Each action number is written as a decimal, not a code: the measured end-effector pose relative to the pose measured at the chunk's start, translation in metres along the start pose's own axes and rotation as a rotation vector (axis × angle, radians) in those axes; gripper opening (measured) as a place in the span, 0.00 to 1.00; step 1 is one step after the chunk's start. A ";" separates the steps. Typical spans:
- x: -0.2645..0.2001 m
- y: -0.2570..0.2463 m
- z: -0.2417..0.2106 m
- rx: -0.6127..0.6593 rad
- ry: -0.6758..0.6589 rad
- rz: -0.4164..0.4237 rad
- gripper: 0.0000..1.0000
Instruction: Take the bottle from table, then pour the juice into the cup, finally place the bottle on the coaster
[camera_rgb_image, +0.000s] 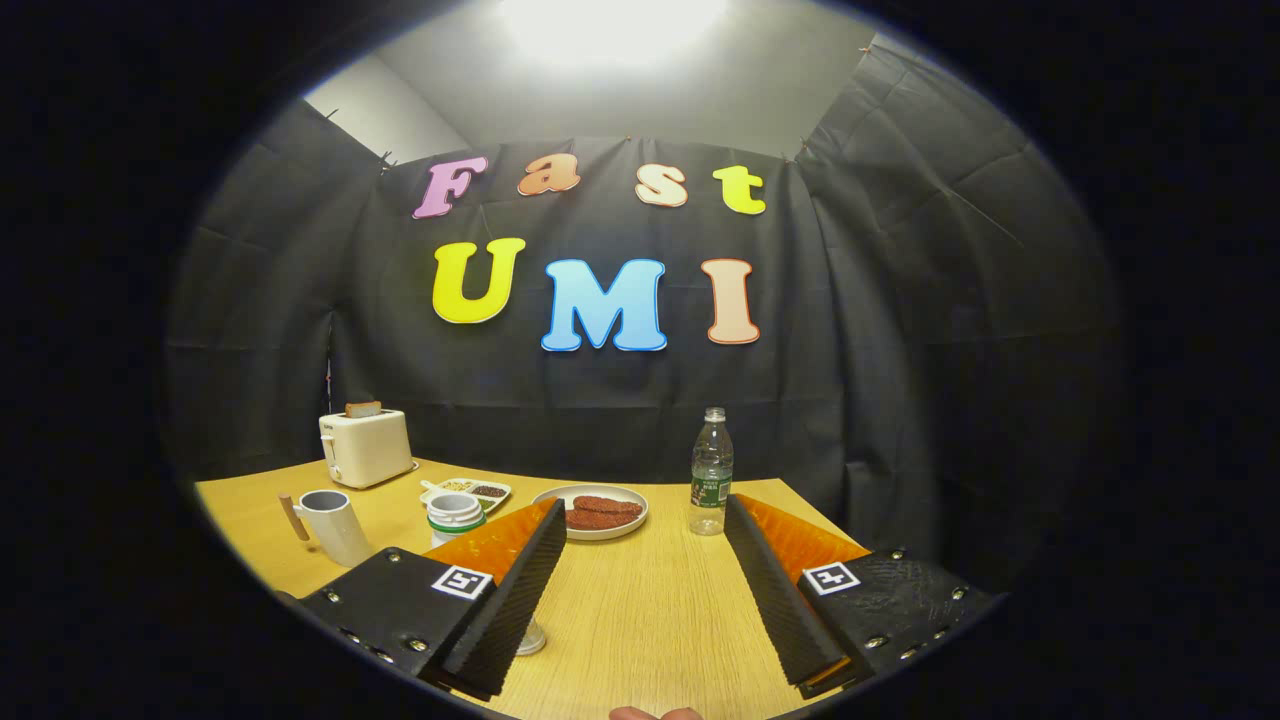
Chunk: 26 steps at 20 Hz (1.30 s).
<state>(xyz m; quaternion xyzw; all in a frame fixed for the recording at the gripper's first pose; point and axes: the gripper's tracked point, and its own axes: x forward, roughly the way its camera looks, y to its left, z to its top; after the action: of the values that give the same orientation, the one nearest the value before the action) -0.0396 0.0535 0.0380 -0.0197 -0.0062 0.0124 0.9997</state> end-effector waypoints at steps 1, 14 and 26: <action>-0.001 0.003 0.001 0.000 0.001 0.009 0.97; -0.034 0.095 -0.051 0.044 0.083 0.200 0.97; 0.022 0.116 -0.095 0.079 0.141 0.145 0.98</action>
<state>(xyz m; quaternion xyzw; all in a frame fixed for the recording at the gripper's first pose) -0.0191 0.1661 -0.0614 0.0183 0.0661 0.0835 0.9941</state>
